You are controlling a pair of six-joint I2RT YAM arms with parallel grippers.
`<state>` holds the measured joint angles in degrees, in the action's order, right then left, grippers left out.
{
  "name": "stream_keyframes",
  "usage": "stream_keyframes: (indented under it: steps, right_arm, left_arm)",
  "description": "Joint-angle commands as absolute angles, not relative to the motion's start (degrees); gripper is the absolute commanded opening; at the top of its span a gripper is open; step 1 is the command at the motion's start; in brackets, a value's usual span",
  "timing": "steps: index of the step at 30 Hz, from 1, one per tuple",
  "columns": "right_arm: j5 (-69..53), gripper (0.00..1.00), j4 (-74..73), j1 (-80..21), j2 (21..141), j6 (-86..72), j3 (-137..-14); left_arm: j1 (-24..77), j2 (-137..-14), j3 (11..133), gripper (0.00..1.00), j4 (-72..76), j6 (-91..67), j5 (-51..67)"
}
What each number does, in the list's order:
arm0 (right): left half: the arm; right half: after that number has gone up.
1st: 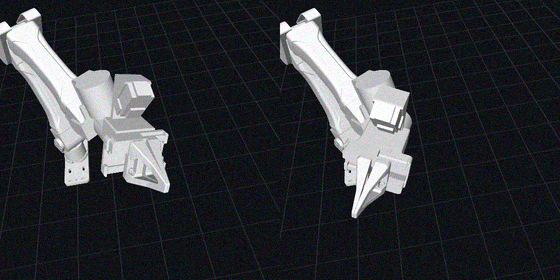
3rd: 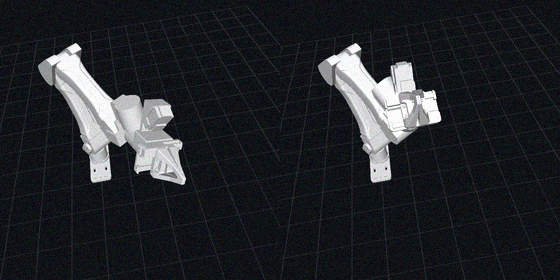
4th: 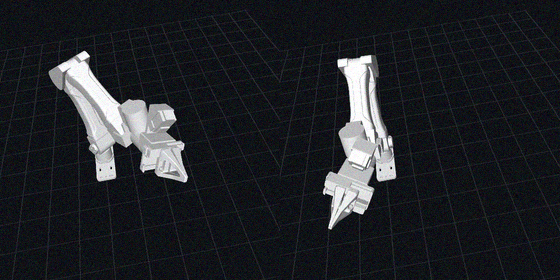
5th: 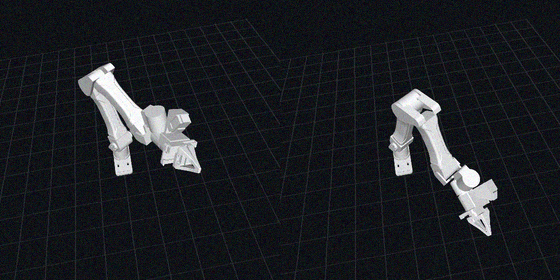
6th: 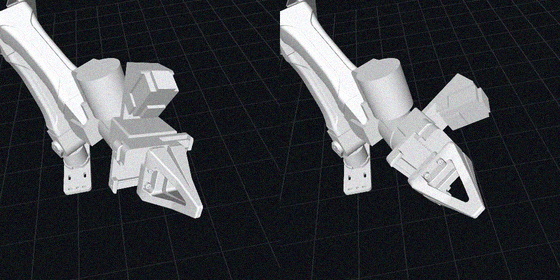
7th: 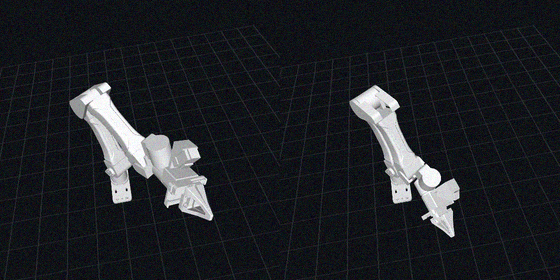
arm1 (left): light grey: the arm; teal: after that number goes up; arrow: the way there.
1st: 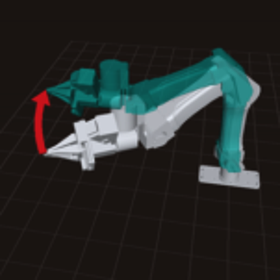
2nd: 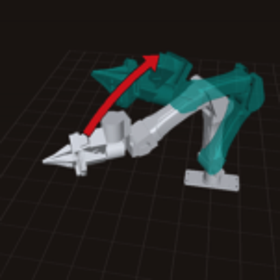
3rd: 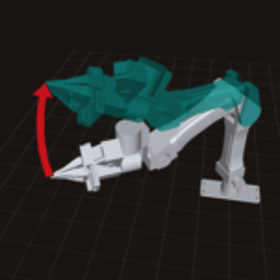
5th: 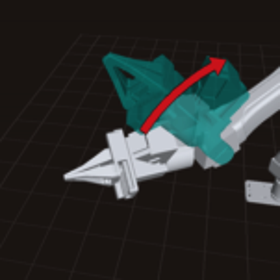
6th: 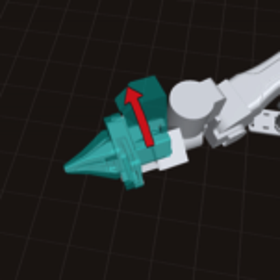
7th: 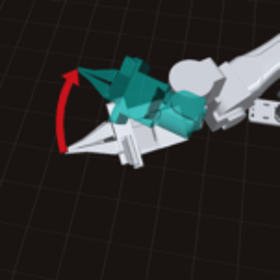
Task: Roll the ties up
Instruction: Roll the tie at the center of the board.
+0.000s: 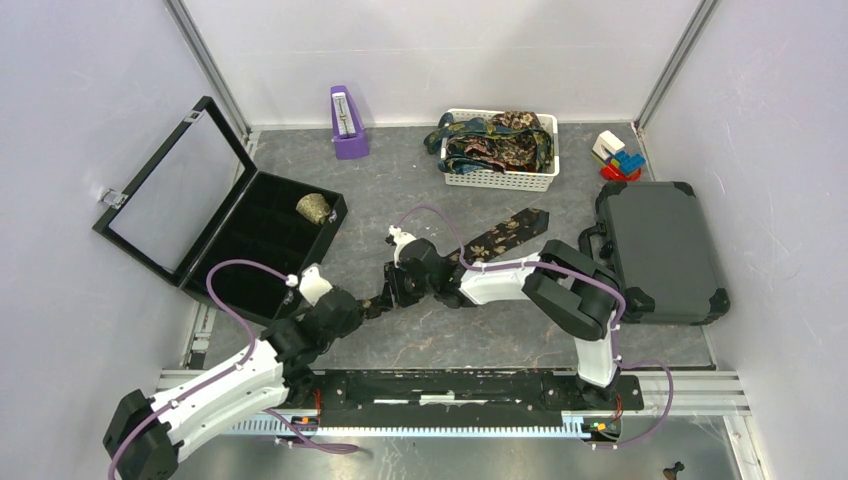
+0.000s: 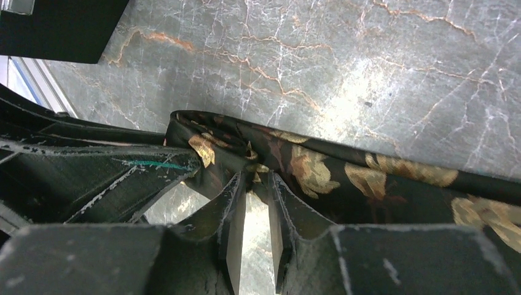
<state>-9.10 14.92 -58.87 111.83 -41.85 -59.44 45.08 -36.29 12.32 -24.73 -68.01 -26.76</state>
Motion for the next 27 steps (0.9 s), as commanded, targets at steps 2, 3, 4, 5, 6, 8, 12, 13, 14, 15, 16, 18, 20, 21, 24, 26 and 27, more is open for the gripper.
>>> stream_keyframes:
  steps: [2, 3, 4, 5, 6, 8, 12, 13, 14, 15, 16, 18, 20, 21, 24, 26, 27]
  right_arm:
    - [-8.1, 0.28, 12.1, -59.2, 106.2, -39.9, -59.5]
    - [-8.1, 0.28, 12.0, -59.2, 105.5, -39.9, -59.3]
    - [-8.1, 0.28, 11.8, -59.1, 105.1, -39.7, -59.2]
    - [-8.0, 0.29, 11.8, -59.1, 104.4, -39.8, -58.9]
    - [-7.8, 0.29, 11.8, -59.2, 104.0, -39.8, -58.7]
    - [-7.5, 0.29, 11.6, -59.2, 103.5, -39.7, -58.5]
    - [-7.7, 0.29, 11.9, -59.2, 103.8, -39.9, -58.5]
    - [-8.0, 0.29, 12.3, -59.3, 104.0, -40.0, -58.5]
    - [-8.3, 0.29, 12.6, -59.5, 104.1, -40.3, -58.5]
    - [-8.5, 0.29, 12.9, -59.7, 104.4, -40.4, -58.7]
    - [-8.8, 0.29, 13.0, -60.1, 104.7, -40.5, -58.9]
    - [-9.3, 0.28, 13.4, -60.5, 105.4, -40.7, -59.5]
    - [-9.9, 0.28, 14.0, -61.0, 106.4, -41.1, -60.1]
    - [-10.1, 0.28, 14.1, -61.3, 106.9, -41.3, -60.4]
    - [-10.3, 0.27, 14.2, -61.8, 108.6, -41.4, -61.6]
    - [-10.4, 0.26, 14.5, -62.0, 109.7, -41.6, -62.2]
    - [-10.6, 0.26, 14.6, -62.0, 110.2, -41.7, -62.6]
  left_arm:
    - [44.9, -37.7, 16.8, 0.12, -33.4, -66.3, -27.2]
    - [44.9, -37.8, 17.2, 0.12, -33.8, -66.3, -26.9]
    - [44.9, -38.0, 17.8, 0.11, -34.5, -66.5, -26.8]
    - [44.9, -38.1, 18.3, 0.11, -35.1, -66.7, -26.7]
    - [44.9, -38.2, 18.7, 0.11, -35.7, -66.8, -26.6]
    - [44.9, -38.7, 19.8, 0.11, -37.0, -66.9, -26.8]
    - [45.0, -40.1, 21.4, 0.11, -38.6, -66.6, -27.3]
    - [45.0, -40.4, 21.6, 0.1, -38.8, -66.6, -27.4]
    - [45.0, -40.7, 21.9, 0.1, -39.0, -66.6, -27.5]
    - [45.0, -40.9, 22.0, 0.1, -39.0, -66.5, -27.6]
    - [45.0, -41.0, 22.1, 0.1, -39.0, -66.6, -27.7]
    - [45.0, -41.1, 22.1, 0.1, -39.0, -66.6, -27.9]
    - [45.0, -41.2, 22.5, 0.1, -39.2, -66.5, -28.2]
    - [45.0, -41.4, 22.7, 0.1, -39.6, -66.6, -28.5]
    - [45.0, -41.7, 23.9, 0.1, -40.9, -66.3, -28.9]
    - [45.0, -41.5, 24.3, 0.09, -41.3, -66.1, -29.2]
    - [45.0, -41.3, 24.3, 0.09, -41.4, -65.9, -29.2]
